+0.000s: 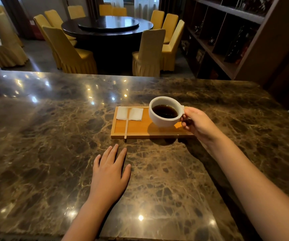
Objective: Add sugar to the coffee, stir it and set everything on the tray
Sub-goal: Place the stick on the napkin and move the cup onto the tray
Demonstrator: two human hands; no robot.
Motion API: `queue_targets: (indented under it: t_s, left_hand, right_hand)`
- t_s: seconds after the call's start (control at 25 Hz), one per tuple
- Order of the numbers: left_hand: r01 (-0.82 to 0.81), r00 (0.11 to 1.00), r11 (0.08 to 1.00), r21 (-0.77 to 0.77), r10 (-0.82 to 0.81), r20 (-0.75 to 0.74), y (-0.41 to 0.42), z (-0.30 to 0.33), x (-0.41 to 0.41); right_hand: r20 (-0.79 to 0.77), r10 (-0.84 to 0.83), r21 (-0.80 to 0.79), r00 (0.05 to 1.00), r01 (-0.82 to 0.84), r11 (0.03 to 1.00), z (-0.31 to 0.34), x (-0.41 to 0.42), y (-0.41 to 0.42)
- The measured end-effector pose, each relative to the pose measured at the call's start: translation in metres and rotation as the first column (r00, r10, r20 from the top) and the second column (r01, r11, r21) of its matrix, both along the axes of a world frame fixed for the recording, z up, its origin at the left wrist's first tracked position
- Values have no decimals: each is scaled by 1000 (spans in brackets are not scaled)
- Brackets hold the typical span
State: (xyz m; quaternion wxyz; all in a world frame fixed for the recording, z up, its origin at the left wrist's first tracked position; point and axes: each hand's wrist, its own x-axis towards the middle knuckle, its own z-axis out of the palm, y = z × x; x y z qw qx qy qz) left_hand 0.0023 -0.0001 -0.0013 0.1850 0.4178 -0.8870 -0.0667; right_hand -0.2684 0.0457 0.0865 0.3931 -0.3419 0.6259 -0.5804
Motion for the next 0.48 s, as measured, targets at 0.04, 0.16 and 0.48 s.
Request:
queue_targets:
  t_s: [0.04, 0.16, 0.48]
  left_hand:
    - [-1, 1000, 1000, -1, 1, -2, 0, 0, 0]
    - [-3, 1000, 1000, 0, 3, -6, 0, 0, 0]
    - [-10, 1000, 1000, -10, 10, -7, 0, 0, 0]
  right_hand:
    - [-15, -3, 11, 1000, 3, 1000, -1, -3, -8]
    - [-58, -17, 67, 998, 21, 998, -5, -10, -26]
    - [-44, 13, 132, 999, -7, 991, -19, -17, -41]
